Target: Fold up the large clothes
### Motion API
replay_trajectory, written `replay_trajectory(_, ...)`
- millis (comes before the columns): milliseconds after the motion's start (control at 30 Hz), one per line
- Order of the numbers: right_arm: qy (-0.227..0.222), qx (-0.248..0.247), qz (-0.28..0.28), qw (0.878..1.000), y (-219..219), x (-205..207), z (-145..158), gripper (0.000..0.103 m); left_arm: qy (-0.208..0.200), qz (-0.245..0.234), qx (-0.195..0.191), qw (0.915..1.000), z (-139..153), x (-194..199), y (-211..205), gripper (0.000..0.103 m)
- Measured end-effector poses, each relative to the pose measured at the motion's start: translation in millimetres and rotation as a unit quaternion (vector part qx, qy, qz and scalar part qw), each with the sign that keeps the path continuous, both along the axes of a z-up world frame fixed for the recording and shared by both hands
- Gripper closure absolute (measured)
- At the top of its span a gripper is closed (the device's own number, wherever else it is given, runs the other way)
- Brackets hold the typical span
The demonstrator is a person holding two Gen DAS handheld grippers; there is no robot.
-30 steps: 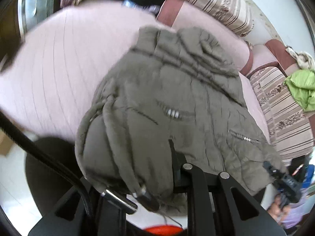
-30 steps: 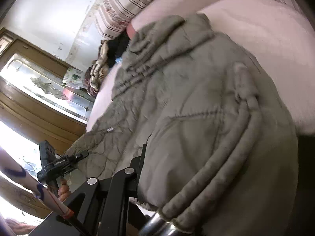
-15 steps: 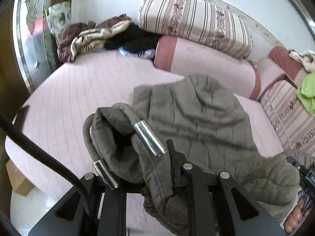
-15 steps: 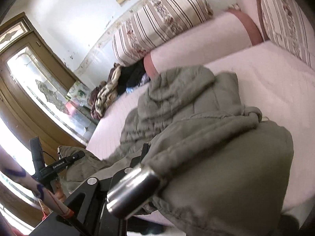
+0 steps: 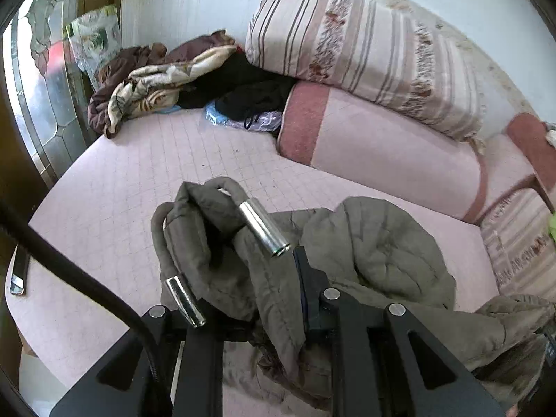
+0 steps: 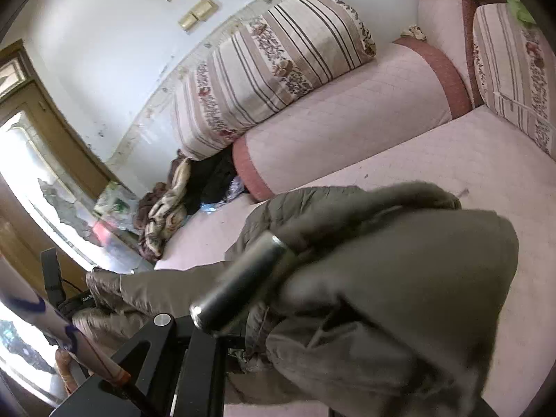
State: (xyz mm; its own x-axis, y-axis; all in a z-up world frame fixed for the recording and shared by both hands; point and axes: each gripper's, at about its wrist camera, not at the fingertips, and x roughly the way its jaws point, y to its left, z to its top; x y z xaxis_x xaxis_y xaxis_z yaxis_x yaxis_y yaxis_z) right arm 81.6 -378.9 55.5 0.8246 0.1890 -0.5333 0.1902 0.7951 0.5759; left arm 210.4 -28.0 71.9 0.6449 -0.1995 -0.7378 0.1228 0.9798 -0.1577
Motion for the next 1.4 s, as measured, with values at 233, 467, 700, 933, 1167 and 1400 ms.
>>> replay_trajectory(233,0.036,-0.005,-0.031,0.999,-22,78,-31,0.085,0.035,0.027,0.039,0.9983,-45,88,-31,0.084)
replay_trajectory(467,0.078,0.004,-0.05,0.996,-42,133,-76,0.084,0.07,0.036,0.067,0.9947,-96,150,-58,0.081)
replay_trajectory(700,0.104,0.004,-0.061,0.993,-55,161,-115,0.084,0.078,0.044,0.093,0.9916,-130,176,-76,0.077)
replay_trajectory(933,0.113,0.034,-0.068,0.991,-65,165,-129,0.082,0.096,0.025,0.069,0.9927,-120,182,-73,0.064)
replay_trajectory(1167,0.061,0.119,-0.071,0.988,-79,138,-105,0.029,0.045,-0.01,-0.037,0.9983,-44,149,-35,0.037)
replay_trajectory(1400,0.023,0.009,-0.083,0.996,-52,106,-37,0.007,0.012,-0.009,-0.051,0.9986,8,90,-11,0.029)
